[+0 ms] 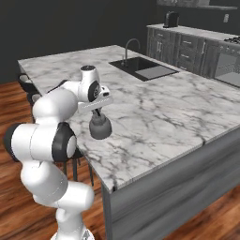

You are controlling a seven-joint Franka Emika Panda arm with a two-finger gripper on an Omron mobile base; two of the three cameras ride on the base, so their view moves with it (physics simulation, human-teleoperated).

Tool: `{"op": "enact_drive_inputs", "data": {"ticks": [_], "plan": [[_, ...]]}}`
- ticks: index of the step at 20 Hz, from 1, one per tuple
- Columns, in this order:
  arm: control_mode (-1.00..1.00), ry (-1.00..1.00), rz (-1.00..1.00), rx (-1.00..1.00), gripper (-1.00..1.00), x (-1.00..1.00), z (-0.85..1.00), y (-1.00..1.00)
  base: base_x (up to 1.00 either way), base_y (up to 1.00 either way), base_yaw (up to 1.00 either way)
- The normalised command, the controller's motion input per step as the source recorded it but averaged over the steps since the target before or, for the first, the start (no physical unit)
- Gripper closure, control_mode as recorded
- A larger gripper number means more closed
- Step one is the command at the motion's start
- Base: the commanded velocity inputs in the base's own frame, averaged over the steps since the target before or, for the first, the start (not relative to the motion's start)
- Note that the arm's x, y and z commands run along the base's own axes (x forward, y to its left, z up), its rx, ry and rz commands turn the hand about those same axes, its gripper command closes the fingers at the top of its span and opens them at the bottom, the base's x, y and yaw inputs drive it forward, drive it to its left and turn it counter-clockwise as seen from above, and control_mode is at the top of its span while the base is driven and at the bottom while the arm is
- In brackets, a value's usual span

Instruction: The kettle is done boiling. Turn off the stove, then wait for 300 timesteps before moving the kettle to the dining table.

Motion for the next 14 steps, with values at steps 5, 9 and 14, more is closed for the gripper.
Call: {"op": "enact_drive_inputs", "data": {"ticks": [5,9,14], "plan": [[-1.00,0.00,0.00,-0.04,1.00,0.45,-0.28,0.18,0.00,0.00,0.00],[-1.00,0.00,0.00,-0.03,1.00,0.43,-0.30,0.17,0.00,0.00,0.00],[-1.00,0.00,0.00,-0.02,1.00,0.35,-0.30,0.11,0.00,0.00,0.00]]}}
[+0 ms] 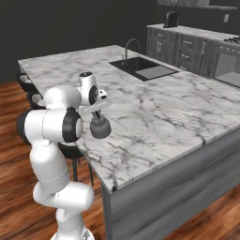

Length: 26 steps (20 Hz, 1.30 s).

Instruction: The kettle is done boiling. Turn off the stove, then wait for 300 timesteps before moving the kettle to the dining table.

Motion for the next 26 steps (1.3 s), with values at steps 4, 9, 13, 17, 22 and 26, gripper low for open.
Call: {"op": "enact_drive_inputs", "data": {"ticks": [4,9,13,17,22,26], "plan": [[-1.00,0.01,0.00,0.00,1.00,0.36,-0.31,0.07,0.00,0.00,0.00],[-1.00,0.00,0.00,0.00,1.00,0.37,-0.29,0.08,0.00,0.00,0.00],[-1.00,0.00,0.00,0.00,1.00,0.35,-0.27,0.06,0.00,0.00,0.00],[-1.00,0.00,0.00,0.00,1.00,0.20,-0.21,0.08,0.00,0.00,0.00],[-1.00,0.00,0.00,0.00,-1.00,0.05,-0.17,0.12,0.00,0.00,0.00],[-1.00,0.00,0.00,0.00,-1.00,0.01,-0.08,0.15,0.00,0.00,0.00]]}}
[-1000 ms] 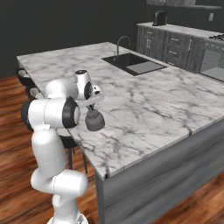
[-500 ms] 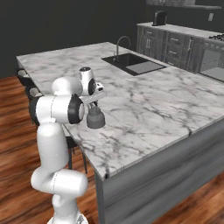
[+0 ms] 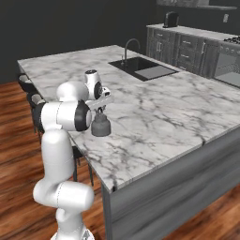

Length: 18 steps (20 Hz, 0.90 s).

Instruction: The kettle is done boiling. Turn off the stove, then wait for 300 timesteps before moving the kettle to the dining table.

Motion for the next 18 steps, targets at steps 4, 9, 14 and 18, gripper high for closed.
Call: {"op": "enact_drive_inputs", "data": {"ticks": [4,9,14,18], "plan": [[-1.00,0.00,0.00,0.00,-1.00,0.00,0.00,0.07,0.00,0.00,0.00],[-1.00,0.00,0.00,0.00,-1.00,-0.01,0.00,0.02,0.00,0.00,0.00],[-1.00,0.00,0.00,-0.01,-1.00,-0.07,0.17,0.00,0.00,0.00,0.00],[-1.00,0.00,0.00,0.00,-1.00,-0.16,0.29,0.00,0.00,0.00,0.00]]}}
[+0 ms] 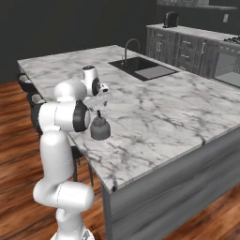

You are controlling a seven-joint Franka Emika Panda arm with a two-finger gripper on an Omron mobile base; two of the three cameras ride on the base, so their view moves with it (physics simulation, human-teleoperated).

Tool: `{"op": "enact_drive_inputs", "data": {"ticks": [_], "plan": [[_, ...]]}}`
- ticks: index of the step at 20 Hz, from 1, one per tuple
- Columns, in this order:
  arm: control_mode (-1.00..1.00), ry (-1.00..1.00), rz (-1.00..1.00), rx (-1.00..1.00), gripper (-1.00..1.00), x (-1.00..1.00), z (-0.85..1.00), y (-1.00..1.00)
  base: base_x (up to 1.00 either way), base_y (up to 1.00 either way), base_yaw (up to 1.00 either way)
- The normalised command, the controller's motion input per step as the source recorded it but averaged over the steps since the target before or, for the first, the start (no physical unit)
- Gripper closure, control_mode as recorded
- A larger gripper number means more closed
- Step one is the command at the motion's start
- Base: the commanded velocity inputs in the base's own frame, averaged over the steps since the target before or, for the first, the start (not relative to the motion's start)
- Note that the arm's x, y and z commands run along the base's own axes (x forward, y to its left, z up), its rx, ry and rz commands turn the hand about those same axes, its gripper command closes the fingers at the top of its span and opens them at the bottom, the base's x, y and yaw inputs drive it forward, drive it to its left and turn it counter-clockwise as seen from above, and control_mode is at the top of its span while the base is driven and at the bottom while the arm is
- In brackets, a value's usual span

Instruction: The kettle is done boiling. Turn off the stove, then wait for 300 timesteps before moving the kettle to the dining table.

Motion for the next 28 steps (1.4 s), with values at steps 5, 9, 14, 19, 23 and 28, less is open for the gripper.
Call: {"op": "enact_drive_inputs", "data": {"ticks": [5,9,14,19,23,28], "plan": [[-1.00,0.00,0.00,0.00,-1.00,-0.19,0.26,0.00,0.00,0.00,0.00],[-1.00,0.00,0.00,0.00,-1.00,-0.19,0.35,0.00,0.00,0.00,0.00],[-1.00,0.00,0.00,0.00,-1.00,-0.19,0.45,0.00,0.00,0.00,0.00],[-1.00,-0.02,-0.01,-0.01,-1.00,-0.39,0.28,0.00,0.00,0.00,0.00],[-1.00,-0.06,-0.03,-0.02,-1.00,-0.52,0.18,0.00,0.00,0.00,0.00],[-1.00,-0.08,-0.03,-0.03,-1.00,-0.55,0.20,0.01,0.00,0.00,0.00]]}}
